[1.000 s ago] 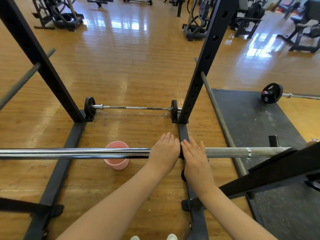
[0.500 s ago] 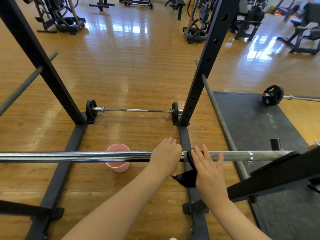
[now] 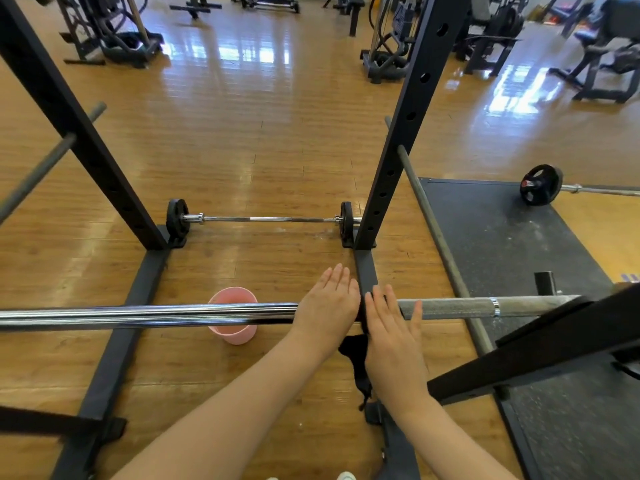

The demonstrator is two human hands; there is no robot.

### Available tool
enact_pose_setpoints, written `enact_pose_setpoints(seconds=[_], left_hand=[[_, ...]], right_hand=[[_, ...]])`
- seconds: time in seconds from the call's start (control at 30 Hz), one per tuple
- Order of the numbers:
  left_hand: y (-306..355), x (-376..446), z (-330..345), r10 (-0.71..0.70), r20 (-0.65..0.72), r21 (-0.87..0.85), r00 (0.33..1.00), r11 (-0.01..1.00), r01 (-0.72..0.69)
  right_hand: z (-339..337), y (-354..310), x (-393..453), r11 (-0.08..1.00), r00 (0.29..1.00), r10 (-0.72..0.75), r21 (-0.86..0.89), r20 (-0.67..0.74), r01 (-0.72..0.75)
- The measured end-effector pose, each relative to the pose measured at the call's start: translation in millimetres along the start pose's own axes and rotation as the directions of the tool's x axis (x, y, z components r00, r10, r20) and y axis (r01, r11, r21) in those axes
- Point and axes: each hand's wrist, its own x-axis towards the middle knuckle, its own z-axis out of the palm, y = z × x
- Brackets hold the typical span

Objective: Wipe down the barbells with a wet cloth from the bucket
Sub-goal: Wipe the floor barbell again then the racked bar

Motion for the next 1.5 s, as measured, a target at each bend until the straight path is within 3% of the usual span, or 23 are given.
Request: enact_pose_setpoints(seconds=[0.1, 0.23, 0.33, 0.43, 0.6, 0.77, 0.93, 1.1, 1.27, 1.4, 1.5], left_hand=[[-1.2, 4.1, -2.7, 0.008, 0.031, -0.035, 0.999, 0.999, -0.007], [-3.2, 7.3, -3.4, -0.009, 0.09, -0.084, 0.996, 0.996, 0.017], [-6.8, 10.9, -5.1, 0.02, 0.139, -0.119, 0.99, 0.993, -0.003], [-5.6, 6.9, -3.3, 0.015, 0.055, -0.097, 0.998, 0.995, -0.01], [-2.4, -2.8, 11.2, -0.027, -0.092, -0.021, 0.995, 0.999, 0.025], [-2.5, 2.6, 11.9, 0.02, -0.193, -0.03, 0.981, 0.999, -0.027], [-4.0, 0.5, 9.8, 0.021, -0.132, 0.003, 0.991, 1.0, -0.02], [-5.1, 1.3, 7.5, 0.031, -0.119, 0.002, 0.992, 1.0, -0.031], [-4.3, 1.4, 10.0, 0.016, -0.124, 0.021, 0.992, 1.0, -0.013], [-3.1, -2.1, 9.0, -0.034, -0.084, 0.022, 0.996, 0.999, 0.036], [-4.1, -0.2, 10.6, 0.014, -0.114, 0.02, 0.993, 1.0, -0.011]], right_hand=[[-8.4, 20.3, -9.6, 0.997, 0.998, -0.06, -0.048, -0.014, 0.059], [-4.4, 5.8, -5.0, 0.998, 0.998, 0.058, -0.022, -0.024, -0.059], [4.3, -2.4, -3.3, 0.999, 1.0, 0.028, 0.016, -0.008, -0.028], [-4.5, 20.5, -13.1, 0.998, 0.998, -0.056, -0.013, 0.006, 0.056], [-1.3, -4.3, -0.1, 0.999, 0.999, 0.04, 0.024, 0.008, -0.04], [-5.2, 12.7, -4.2, 0.995, 0.995, -0.096, 0.029, 0.027, 0.095], [-8.6, 20.7, 3.8, 0.99, 1.0, -0.011, 0.139, -0.014, 0.013], [-0.2, 26.4, -2.3, 0.987, 0.991, -0.13, 0.089, -0.041, 0.133], [-5.5, 12.7, 8.7, 0.996, 1.0, 0.026, 0.085, -0.015, -0.024], [-2.7, 5.7, 1.6, 0.99, 0.992, -0.118, 0.079, 0.038, 0.115], [-13.8, 32.6, 1.2, 0.997, 0.998, -0.048, 0.06, 0.044, 0.046]])
